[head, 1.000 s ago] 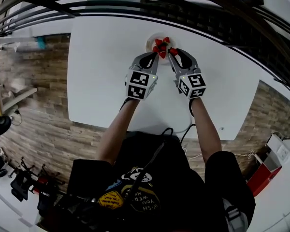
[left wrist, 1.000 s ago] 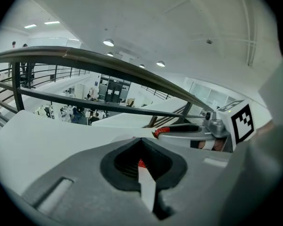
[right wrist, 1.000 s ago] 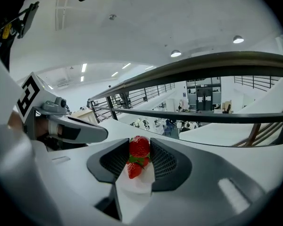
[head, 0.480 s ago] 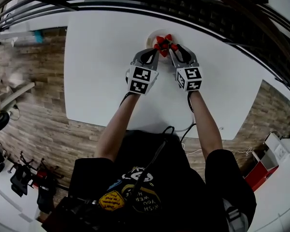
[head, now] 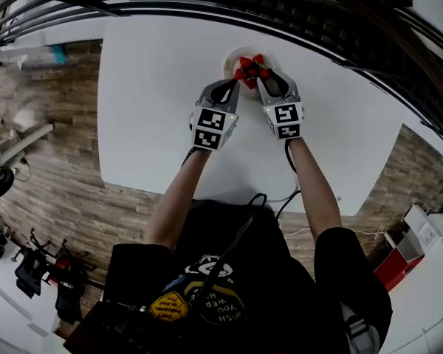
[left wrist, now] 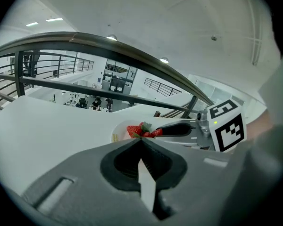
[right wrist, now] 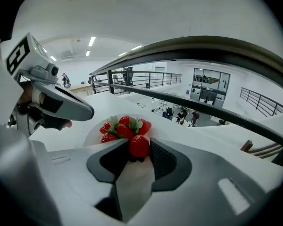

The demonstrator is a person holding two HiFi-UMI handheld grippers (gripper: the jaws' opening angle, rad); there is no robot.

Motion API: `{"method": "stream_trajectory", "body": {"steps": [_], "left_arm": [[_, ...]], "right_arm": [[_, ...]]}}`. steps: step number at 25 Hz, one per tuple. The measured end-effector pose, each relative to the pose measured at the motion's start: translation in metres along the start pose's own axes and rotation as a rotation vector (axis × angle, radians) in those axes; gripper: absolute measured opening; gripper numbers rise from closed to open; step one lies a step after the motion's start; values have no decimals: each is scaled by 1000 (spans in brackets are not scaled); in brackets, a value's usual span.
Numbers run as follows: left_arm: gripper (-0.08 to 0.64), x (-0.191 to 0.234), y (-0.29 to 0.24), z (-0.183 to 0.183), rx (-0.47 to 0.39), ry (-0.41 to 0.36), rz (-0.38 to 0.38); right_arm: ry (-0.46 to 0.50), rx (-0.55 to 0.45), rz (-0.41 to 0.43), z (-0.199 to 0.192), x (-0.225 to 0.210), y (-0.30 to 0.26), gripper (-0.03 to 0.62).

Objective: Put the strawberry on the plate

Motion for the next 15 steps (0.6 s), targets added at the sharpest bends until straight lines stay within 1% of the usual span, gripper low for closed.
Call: {"method": "stream_trajectory", "body": {"steps": [4, 6, 8, 11, 15], "left_arm": [[0, -4, 4, 0, 4, 6, -13], [0, -7, 6, -1, -1, 5, -18], [0, -9, 9, -1, -8, 3, -19], [0, -13, 18, -3, -18, -4, -9], [0, -31, 37, 2, -55, -15, -14]], "right_arm": [[-14, -26, 21, 1, 0, 2, 150], [-30, -48, 33, 2, -2, 4, 167], [-37, -68, 32, 4, -3, 10, 169], [-53, -101, 13, 9, -3, 24, 167], [-92, -170, -38, 23, -3, 62, 125]]}}
Point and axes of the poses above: the fingertips, and each gripper's own axes: y backward along the fingers, x to its left, z out of its top, the point moved 10 cm from there along y, backward along the fingers, and after that the axes turned 15 degrees about y, right-handed, at the moved point
